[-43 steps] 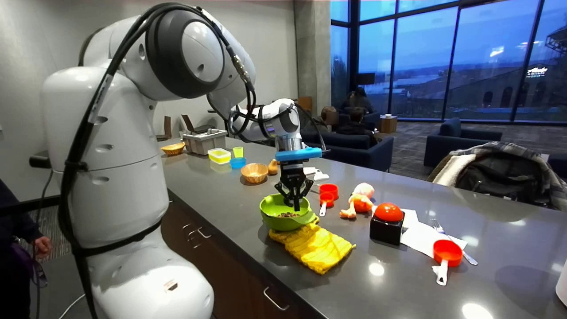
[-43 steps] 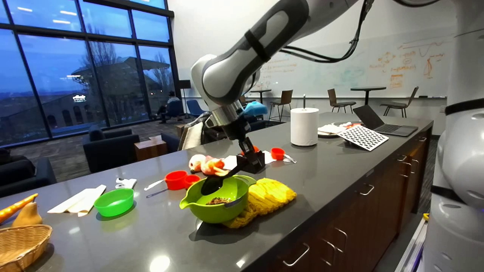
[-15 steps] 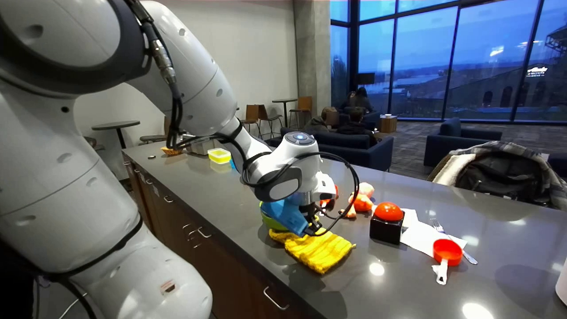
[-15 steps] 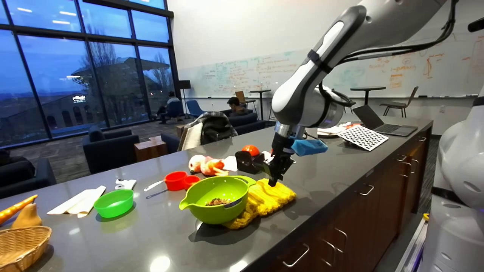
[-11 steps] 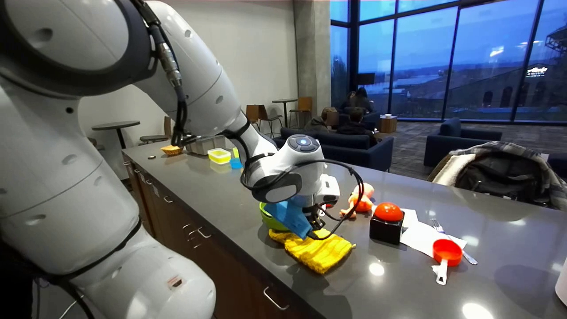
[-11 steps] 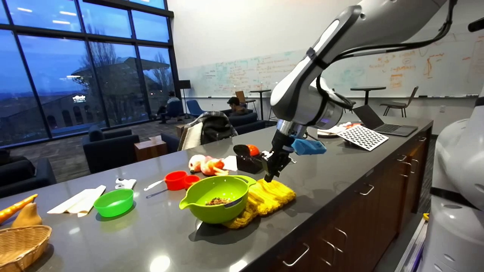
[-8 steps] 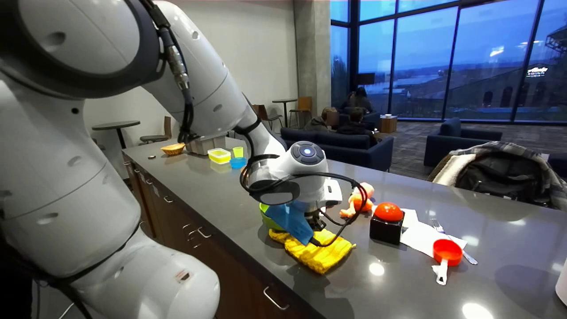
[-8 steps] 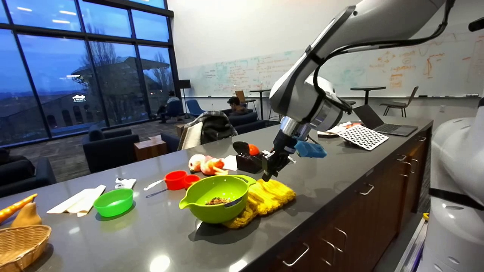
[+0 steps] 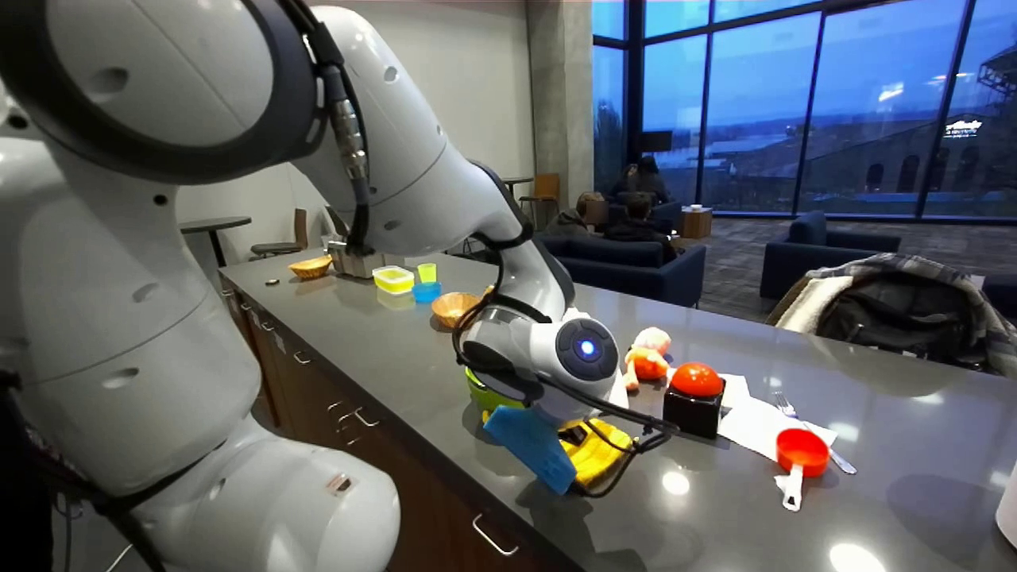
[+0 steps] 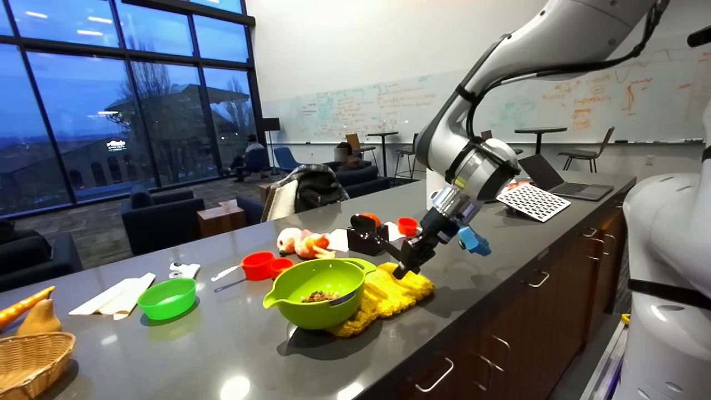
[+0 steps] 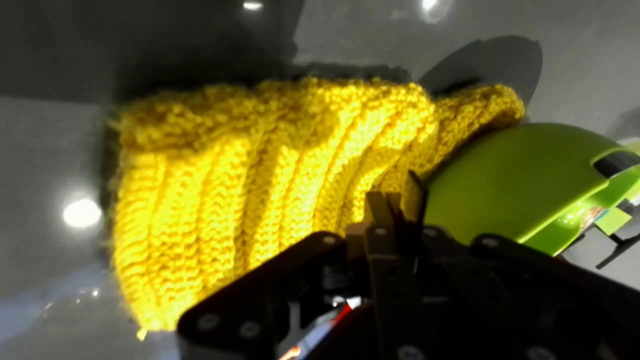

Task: Remove the black spoon from the green bowl

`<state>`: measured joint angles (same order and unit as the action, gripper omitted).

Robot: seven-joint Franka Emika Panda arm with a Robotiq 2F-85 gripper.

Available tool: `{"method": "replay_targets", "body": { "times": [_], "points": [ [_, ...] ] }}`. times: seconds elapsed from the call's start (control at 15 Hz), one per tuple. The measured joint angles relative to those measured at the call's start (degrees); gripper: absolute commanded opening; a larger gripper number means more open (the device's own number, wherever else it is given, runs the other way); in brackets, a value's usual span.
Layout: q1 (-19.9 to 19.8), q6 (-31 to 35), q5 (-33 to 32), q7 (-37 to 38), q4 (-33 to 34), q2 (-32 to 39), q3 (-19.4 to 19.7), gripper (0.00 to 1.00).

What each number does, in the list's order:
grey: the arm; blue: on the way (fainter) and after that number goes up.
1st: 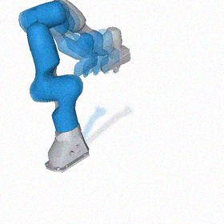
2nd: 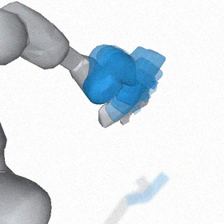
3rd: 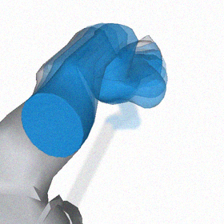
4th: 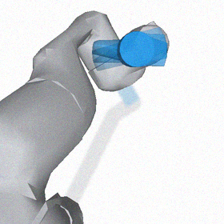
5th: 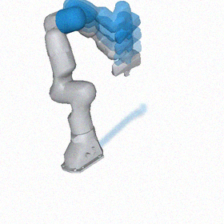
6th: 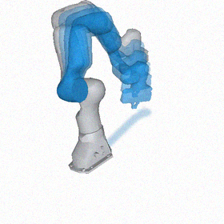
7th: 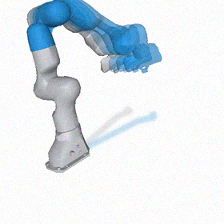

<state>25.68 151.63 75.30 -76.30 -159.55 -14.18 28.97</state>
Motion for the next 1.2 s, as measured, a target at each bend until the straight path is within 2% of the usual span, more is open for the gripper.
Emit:
{"method": "replay_targets", "body": {
  "times": [0.27, 0.33, 0.47, 0.6, 0.73, 1.0, 1.2],
  "points": [
    [0.0, -9.2, 1.1, -5.3, 0.3, 6.0, 3.0, 0.01],
    [-2.1, -11.3, 1.1, -5.5, 0.6, 7.8, 1.0, 0.01],
    [-9.6, -14.5, 0.8, -5.5, 1.3, 11.2, -6.5, 0.29],
    [-15.1, -16.0, -0.3, -5.2, 2.5, 13.0, -12.0, 0.37],
    [-18.8, -17.3, -2.4, -4.3, 3.1, 13.1, -15.6, 0.47],
    [-21.7, -15.8, -3.5, -1.6, 3.8, 12.4, -21.5, 0.66],
    [-21.1, -8.9, -5.9, 6.0, 3.1, 10.3, -27.0, 0.83]
  ]
}}
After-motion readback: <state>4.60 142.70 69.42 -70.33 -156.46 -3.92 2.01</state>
